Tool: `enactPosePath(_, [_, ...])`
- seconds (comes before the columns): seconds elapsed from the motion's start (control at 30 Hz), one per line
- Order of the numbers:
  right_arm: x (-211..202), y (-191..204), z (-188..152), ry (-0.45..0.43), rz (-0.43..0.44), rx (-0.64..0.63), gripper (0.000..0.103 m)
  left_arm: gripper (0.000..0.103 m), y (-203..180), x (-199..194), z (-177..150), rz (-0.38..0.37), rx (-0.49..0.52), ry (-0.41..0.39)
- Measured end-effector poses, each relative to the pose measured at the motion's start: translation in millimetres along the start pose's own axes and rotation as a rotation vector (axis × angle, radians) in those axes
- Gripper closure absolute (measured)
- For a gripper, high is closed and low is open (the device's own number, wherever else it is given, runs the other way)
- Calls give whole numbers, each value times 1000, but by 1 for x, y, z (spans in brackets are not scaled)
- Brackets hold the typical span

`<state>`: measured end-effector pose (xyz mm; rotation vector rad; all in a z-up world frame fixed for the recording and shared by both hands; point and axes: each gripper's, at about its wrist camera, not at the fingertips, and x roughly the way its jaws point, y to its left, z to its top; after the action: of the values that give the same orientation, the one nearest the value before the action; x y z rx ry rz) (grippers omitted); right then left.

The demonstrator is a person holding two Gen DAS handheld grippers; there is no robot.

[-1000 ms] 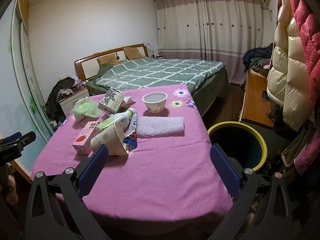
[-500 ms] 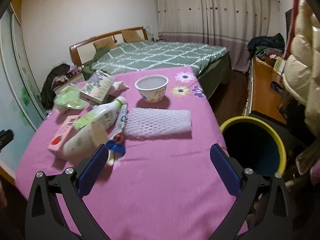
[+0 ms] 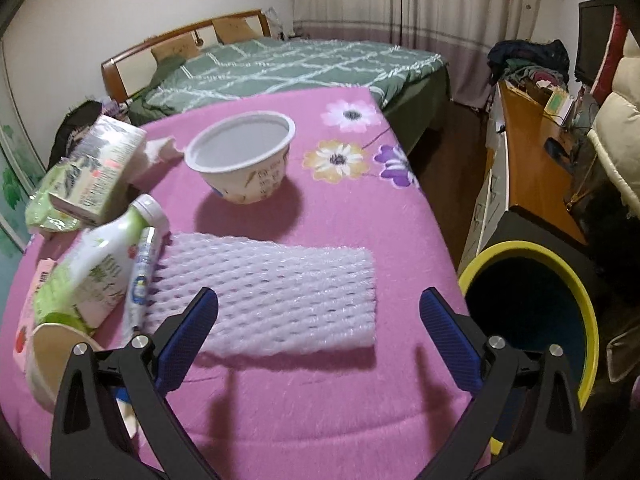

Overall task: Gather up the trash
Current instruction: 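Grasp the white foam mesh sleeve with the right gripper, then carry the foam sleeve to the yellow bin and open the right gripper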

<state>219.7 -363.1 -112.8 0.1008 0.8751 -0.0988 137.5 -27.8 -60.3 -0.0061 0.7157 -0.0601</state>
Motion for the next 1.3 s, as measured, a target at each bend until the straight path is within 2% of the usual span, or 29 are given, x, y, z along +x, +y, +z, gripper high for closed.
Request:
enactPosePath(0.07, [9,0,-1,35,9,5,31,4,-1,6,1,-3,1,9])
enactPosePath(0.1, [14,-1,-2,51,23,12,34,4,-1,8,0,-4,0,11])
enactPosePath(0.23, [15,1,-4,25,24,22,41,4,-3,19,1,-12,-4,33])
enactPosePath(0.33, [11,0,-5,8,13,35,56,4,-5,23,0,-19,-2,45])
enactPosePath(0.37, [9,-1,-5,1,11,39,63,4,-6,25,1,-20,0,48])
enactPosePath(0.4, [7,-3,-5,-8,0,43,76,4,-7,26,1,-21,1,48])
enactPosePath(0.47, [2,-7,-5,-30,-19,53,87,4,-8,26,1,-23,2,50])
enactPosePath(0.63, [-11,-15,-5,-48,26,85,90,4,-7,24,1,-24,2,45])
enactPosePath(1.0, [-84,-33,-7,-192,88,148,91,4,-10,23,0,-29,10,48])
enactPosePath(1.13, [-101,-42,-7,-234,75,166,92,4,-13,21,0,-33,16,42])
enactPosePath(1.3, [-116,-73,-11,-269,-1,218,91,4,-15,19,-1,-35,17,39])
